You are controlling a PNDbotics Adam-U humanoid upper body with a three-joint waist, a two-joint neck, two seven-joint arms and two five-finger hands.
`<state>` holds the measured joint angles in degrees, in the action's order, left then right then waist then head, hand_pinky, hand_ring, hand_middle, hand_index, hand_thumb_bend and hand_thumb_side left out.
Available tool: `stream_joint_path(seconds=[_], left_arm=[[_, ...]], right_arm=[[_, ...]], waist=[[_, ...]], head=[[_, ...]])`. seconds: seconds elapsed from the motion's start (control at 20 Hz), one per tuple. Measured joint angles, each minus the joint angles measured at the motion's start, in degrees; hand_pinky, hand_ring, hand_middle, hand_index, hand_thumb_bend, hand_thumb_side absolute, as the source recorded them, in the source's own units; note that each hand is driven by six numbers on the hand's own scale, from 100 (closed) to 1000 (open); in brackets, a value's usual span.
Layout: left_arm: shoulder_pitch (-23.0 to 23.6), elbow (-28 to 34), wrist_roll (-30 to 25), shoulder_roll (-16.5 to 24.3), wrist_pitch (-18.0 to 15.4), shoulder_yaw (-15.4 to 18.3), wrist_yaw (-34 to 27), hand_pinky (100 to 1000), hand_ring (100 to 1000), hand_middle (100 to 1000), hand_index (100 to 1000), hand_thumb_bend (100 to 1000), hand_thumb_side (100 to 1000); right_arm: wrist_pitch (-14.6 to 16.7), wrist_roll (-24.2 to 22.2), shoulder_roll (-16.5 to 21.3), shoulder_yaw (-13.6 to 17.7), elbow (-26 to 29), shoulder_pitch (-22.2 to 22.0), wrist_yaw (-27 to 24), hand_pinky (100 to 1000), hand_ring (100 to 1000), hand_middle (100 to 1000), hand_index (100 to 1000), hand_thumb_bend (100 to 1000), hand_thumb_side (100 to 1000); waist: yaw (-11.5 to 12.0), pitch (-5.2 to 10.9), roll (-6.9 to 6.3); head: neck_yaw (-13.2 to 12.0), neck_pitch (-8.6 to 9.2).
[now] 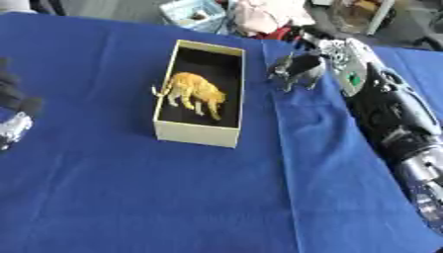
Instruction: Pick up objects on the table and place them in the box.
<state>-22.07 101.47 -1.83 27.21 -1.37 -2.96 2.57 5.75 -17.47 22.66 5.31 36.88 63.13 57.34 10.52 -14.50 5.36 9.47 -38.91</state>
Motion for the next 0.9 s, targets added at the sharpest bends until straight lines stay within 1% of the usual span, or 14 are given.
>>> stream_joint_path(seconds=[0.3,0.45,0.5,0.55,0.6,0.65,0.7,0.75,0.8,0.85,0.9], left_arm=[[-0.02,0.0,0.01,0.0,0.0,0.01,0.01,538,577,592,800,409,209],[-0.02,0.0,0.02,0.0,0.0,0.01,0.01,538,577,592,800,409,210],[-0.03,0.0,0.02,0.0,0.0,0.01,0.01,538,577,592,800,409,210],[-0.05,0.0,0.02,0.0,0.0,0.02,0.01,539,577,592,800,409,210],[-0.05,0.0,0.02,0.0,0.0,0.02,0.01,539,577,592,800,409,210],[-0.05,0.0,0.03,0.0,0.0,0.03,0.01,539,577,592,800,408,210],[-0.05,0.0,0.03,0.0,0.0,0.03,0.01,539,577,592,800,409,211],[-0.05,0.0,0.03,0.0,0.0,0.03,0.01,539,577,592,800,408,211],[-0.05,0.01,0.04,0.0,0.0,0.03,0.01,539,577,592,800,409,212],[-0.06,0.01,0.04,0.0,0.0,0.03,0.01,539,577,592,800,408,212],[-0.06,0.01,0.04,0.0,0.0,0.03,0.01,540,577,592,800,408,213]], right_arm=[[-0.88,0.5,0.86,0.34,-1.47,-0.67,-0.17,782,800,819,879,462,386],[-0.97,0.53,0.87,0.34,-1.63,-0.69,-0.29,776,782,796,862,447,365],[-0.97,0.49,0.87,0.34,-1.71,-0.69,-0.31,763,748,757,829,432,347],[-1.02,0.35,0.9,0.33,-1.88,-0.73,-0.31,759,738,748,819,427,338],[-1.06,0.21,0.96,0.32,-1.9,-0.89,-0.31,746,695,703,770,400,298],[-1.05,0.08,0.99,0.32,-1.9,-0.88,-0.3,741,675,679,749,383,275],[-1.04,0.04,1.0,0.31,-1.89,-0.88,-0.25,727,614,607,693,320,186],[-1.06,0.0,1.0,0.3,-1.89,-0.89,-0.15,722,598,589,677,299,158],[-1.07,-0.01,1.03,0.3,-1.89,-0.92,-0.04,713,562,543,637,256,100],[-1.04,0.03,1.04,0.3,-1.87,-0.92,0.06,709,550,529,624,238,100],[-0.99,0.11,1.04,0.3,-1.86,-0.92,0.16,693,509,481,574,149,100]], waist=[[-0.33,-0.12,-0.02],[-0.57,-0.16,-0.02],[-0.65,-0.16,-0.03],[-0.65,-0.16,-0.03],[-0.66,-0.17,-0.04],[-0.66,-0.16,-0.06],[-0.66,-0.16,-0.06],[-0.66,-0.16,-0.07],[-0.67,-0.15,-0.09],[-0.67,-0.15,-0.13],[-0.67,-0.15,-0.16]], head=[[0.0,-0.01],[0.0,-0.01],[0.0,-0.02],[0.0,-0.02],[0.0,-0.03],[0.0,-0.03],[0.0,-0.04],[0.0,-0.04],[0.0,-0.07],[0.0,-0.13],[0.0,-0.17]])
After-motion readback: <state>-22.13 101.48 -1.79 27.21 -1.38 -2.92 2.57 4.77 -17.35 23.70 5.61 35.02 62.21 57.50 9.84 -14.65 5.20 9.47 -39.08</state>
